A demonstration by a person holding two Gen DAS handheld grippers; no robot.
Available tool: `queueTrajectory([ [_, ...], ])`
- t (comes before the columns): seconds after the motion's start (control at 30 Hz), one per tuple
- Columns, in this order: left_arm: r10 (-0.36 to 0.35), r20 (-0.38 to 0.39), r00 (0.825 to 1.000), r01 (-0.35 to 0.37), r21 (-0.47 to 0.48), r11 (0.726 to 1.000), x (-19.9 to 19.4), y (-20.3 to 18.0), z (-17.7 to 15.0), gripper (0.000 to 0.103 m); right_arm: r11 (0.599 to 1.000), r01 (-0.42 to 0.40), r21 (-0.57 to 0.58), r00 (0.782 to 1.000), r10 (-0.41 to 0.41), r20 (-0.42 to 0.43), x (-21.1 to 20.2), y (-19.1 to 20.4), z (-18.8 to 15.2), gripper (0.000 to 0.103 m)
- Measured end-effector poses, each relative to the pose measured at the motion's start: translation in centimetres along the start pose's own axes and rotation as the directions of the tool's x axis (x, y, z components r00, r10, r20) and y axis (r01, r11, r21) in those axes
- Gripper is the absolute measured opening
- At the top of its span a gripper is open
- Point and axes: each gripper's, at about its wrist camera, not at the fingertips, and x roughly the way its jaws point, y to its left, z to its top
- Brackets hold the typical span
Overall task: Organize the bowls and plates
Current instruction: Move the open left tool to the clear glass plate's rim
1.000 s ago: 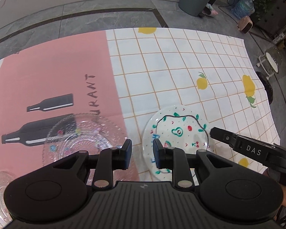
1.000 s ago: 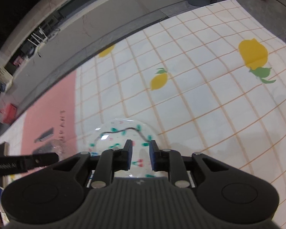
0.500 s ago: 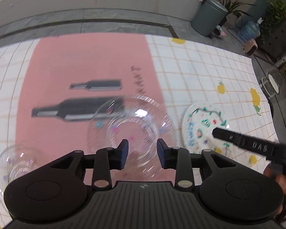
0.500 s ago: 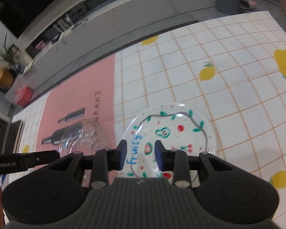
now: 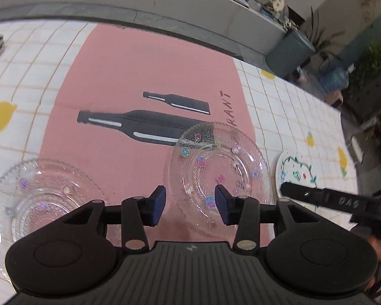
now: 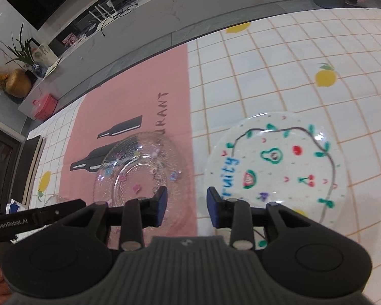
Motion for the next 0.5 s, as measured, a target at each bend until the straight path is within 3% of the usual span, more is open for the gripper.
queueTrajectory([
  [0.2, 0.012, 0.014, 1.000, -0.012, -0.054, 0.998, 1.2, 1.4, 0.2, 0.050, 0.999, 0.031, 0.016, 0.997, -0.032, 0.064, 1.9, -0.1, 1.2, 0.037],
  [0.3, -0.018, 0.001, 1.000, 0.018, -0.091, 0.996, 1.8, 2.0, 0.3, 0.050, 1.000, 0.003, 0.026, 0.996, -0.006, 0.094, 2.1, -0.3, 1.7, 0.037],
  [0.5, -0.035, -0.002, 0.999, 0.035, -0.106, 0.994, 2.9, 1.8, 0.3, 0.050, 1.000, -0.025, 0.011, 0.996, 0.024, 0.085, 3.5, -0.1, 1.7, 0.035],
])
